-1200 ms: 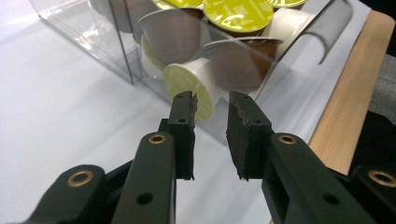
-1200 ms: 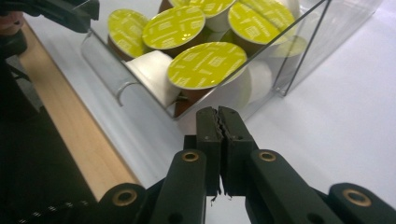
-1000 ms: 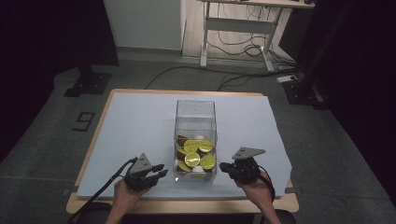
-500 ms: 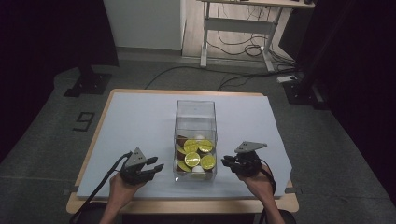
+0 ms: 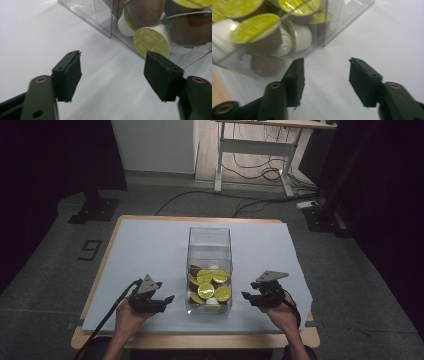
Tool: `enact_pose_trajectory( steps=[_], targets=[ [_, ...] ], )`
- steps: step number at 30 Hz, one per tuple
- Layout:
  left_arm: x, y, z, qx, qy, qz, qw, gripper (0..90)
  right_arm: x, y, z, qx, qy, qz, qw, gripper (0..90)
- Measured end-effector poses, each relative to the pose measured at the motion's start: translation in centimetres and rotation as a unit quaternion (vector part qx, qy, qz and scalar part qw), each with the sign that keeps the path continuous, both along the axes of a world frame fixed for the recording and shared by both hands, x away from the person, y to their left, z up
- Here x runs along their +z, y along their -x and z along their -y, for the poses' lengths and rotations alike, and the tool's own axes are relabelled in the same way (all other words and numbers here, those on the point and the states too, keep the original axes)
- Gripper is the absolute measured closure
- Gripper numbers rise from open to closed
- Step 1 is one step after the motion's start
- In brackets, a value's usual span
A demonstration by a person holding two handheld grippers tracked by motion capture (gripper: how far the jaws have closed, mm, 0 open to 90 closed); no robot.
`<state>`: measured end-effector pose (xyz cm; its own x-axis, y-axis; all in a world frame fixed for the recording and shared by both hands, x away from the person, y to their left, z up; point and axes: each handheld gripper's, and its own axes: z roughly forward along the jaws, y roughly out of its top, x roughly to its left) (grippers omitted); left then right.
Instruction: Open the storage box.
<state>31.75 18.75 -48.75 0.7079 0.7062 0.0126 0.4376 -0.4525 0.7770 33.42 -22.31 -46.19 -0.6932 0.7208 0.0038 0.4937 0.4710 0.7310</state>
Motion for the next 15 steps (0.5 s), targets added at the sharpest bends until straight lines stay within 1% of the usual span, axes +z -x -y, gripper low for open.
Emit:
enact_pose_trajectory(
  steps=[2, 4, 6, 8, 10, 12, 15],
  targets=[
    [-0.2, -0.2, -0.1, 0.0, 0.002, -0.005, 1.0, 25.8, -0.3, -0.1, 0.2, -0.004, 0.006, 0.003, 1.0, 40.0],
    [-0.4, -0.4, -0.2, 0.001, 0.005, -0.012, 0.9999, 21.6, -0.6, -0.2, 0.4, -0.009, 0.004, 0.004, 0.9999, 35.4],
    [-0.6, -0.5, -0.2, 0.002, 0.007, -0.014, 0.9999, 19.2, -0.9, -0.3, 0.7, -0.014, 0.002, 0.005, 0.9999, 32.3],
    [-0.7, -0.7, -0.4, 0.004, 0.006, -0.018, 0.9998, 16.1, -1.1, -0.2, 0.9, -0.02, 0.002, 0.004, 0.9998, 29.8],
    [-0.9, -0.8, -0.5, 0.004, 0.0, -0.021, 0.9998, 14.1, -1.4, -0.2, 1.1, -0.024, 0.006, 0.007, 0.9997, 27.9],
    [-1.2, -0.9, -0.7, 0.01, -0.004, -0.022, 0.9997, 13.7, -1.7, -0.2, 1.3, -0.028, 0.012, 0.007, 0.9995, 26.3],
    [-1.5, -1.1, -1.1, 0.016, -0.001, -0.028, 0.9995, 10.9, -2.1, -0.3, 1.7, -0.04, 0.012, 0.002, 0.9991, 23.9]
  ],
)
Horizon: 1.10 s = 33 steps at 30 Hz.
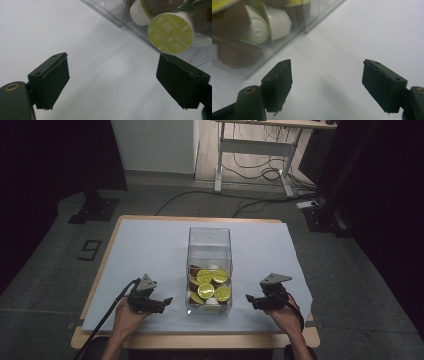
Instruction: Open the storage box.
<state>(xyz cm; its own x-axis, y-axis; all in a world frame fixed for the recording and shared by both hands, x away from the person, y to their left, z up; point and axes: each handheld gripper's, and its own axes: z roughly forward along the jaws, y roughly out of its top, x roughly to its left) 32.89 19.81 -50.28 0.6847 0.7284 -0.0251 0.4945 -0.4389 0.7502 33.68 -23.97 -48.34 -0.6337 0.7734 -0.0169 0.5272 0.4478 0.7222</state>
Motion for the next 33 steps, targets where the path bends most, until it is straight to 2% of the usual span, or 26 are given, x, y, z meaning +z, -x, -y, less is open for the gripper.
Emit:
enact_pose_trajectory(
  steps=[7, 12, 18, 23, 27, 33],
  targets=[
    [-0.8, -0.4, -0.3, 0.002, -0.012, -0.011, 0.9999, 2.7, -1.3, -0.3, 0.3, -0.013, 0.013, -0.015, 0.9997, 14.8],
    [-1.4, -0.6, -0.3, 0.0, -0.028, -0.02, 0.9994, 0.0, -2.1, -0.4, 0.1, -0.016, 0.025, -0.032, 0.9991, 13.0],
    [-1.9, -0.8, -0.4, 0.002, -0.04, -0.029, 0.9988, 0.0, -2.9, -0.4, 0.0, -0.015, 0.03, -0.04, 0.9987, 0.1],
    [-2.3, -0.8, -0.4, 0.002, -0.049, -0.034, 0.9982, 0.0, -3.6, -0.6, 0.2, -0.022, 0.025, -0.051, 0.9981, 0.0],
    [-2.5, -0.8, -0.4, 0.001, -0.055, -0.035, 0.9979, 0.0, -4.4, -0.7, 0.0, -0.019, 0.034, -0.059, 0.9975, 0.0],
    [-2.5, -0.9, -0.4, 0.001, -0.053, -0.039, 0.9978, 0.0, -4.7, -0.4, 0.3, -0.015, 0.022, -0.044, 0.9987, 0.0]
  ],
)
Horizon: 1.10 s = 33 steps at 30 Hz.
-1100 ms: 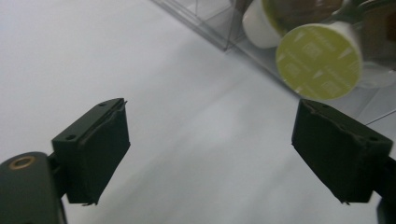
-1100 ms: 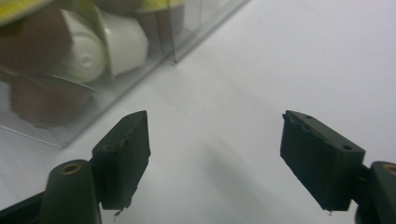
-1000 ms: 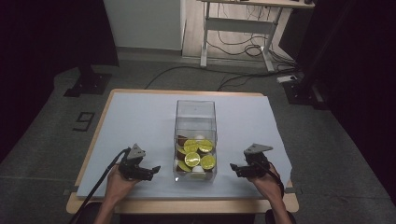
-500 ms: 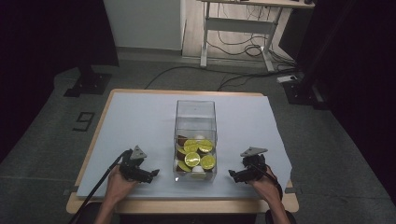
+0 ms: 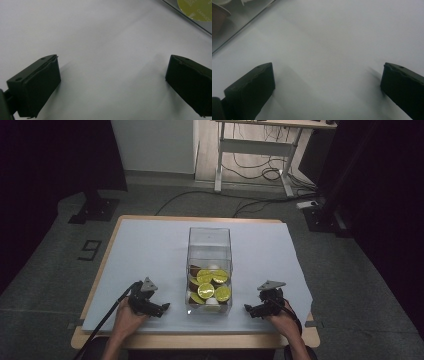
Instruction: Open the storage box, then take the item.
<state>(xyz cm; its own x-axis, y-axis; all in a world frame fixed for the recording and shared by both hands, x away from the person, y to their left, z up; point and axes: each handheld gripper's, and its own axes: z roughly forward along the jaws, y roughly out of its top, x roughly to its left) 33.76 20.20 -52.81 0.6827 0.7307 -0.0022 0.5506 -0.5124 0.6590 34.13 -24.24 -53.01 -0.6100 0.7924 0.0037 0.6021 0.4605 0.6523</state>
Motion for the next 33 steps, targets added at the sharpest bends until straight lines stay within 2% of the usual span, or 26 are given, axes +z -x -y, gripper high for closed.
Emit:
enact_pose_trajectory(
  steps=[5, 12, 25, 33],
  targets=[
    [0.0, 0.0, 0.0, 0.0, 0.0, 0.0, 1.0, 0.0, -0.2, 0.2, 0.2, 0.001, -0.008, 0.009, 0.9999, 0.0],
    [0.0, 0.0, 0.0, 0.001, 0.0, 0.0, 1.0, 0.0, -0.1, 0.1, 0.2, 0.002, -0.005, 0.007, 1.0, 0.0],
    [0.0, 0.0, 0.0, 0.001, 0.0, 0.0, 1.0, 0.0, 0.4, -0.2, 0.1, 0.002, 0.01, -0.012, 0.9999, 1.5],
    [0.0, 0.0, 0.0, 0.001, 0.0, 0.0, 1.0, 0.0, 1.2, -0.2, 0.3, 0.002, -0.008, 0.001, 1.0, 0.0]
  ],
)
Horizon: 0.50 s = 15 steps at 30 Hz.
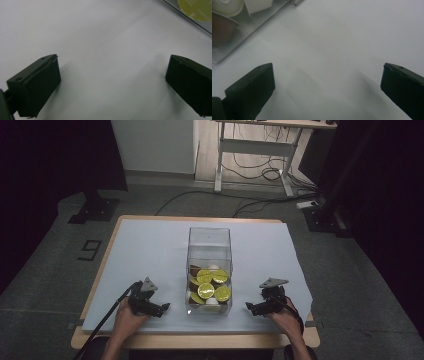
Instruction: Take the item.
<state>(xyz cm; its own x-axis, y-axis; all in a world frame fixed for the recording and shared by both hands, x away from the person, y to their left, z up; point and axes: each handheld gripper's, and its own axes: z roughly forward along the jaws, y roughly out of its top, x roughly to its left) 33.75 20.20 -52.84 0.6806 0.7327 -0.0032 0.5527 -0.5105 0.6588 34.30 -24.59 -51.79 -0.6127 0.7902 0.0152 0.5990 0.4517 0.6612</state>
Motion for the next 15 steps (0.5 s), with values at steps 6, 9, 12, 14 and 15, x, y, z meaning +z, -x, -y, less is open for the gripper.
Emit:
enact_pose_trajectory(
  steps=[6, 9, 12, 14, 15],
  targets=[
    [0.0, 0.0, 0.0, 0.0, 0.0, 0.0, 1.0, 0.0, 0.8, 0.2, -0.4, 0.016, 0.003, 0.012, 0.9998, 0.0],
    [0.0, 0.0, 0.0, 0.0, 0.0, 0.0, 1.0, 0.0, 1.2, 0.2, -0.5, 0.017, -0.008, 0.013, 0.9997, 0.0],
    [0.0, 0.0, 0.0, 0.0, 0.0, 0.0, 1.0, 0.0, 1.4, 0.2, -0.5, 0.018, -0.013, 0.011, 0.9997, 0.0],
    [0.0, 0.0, 0.0, -0.001, 0.0, 0.0, 1.0, 0.0, 1.6, 0.1, -0.5, 0.018, -0.017, 0.011, 0.9996, 0.0],
    [0.0, 0.0, 0.0, -0.001, 0.0, 0.0, 1.0, 0.0, 1.7, 0.1, -0.5, 0.018, -0.022, 0.013, 0.9995, 0.0]
  ],
)
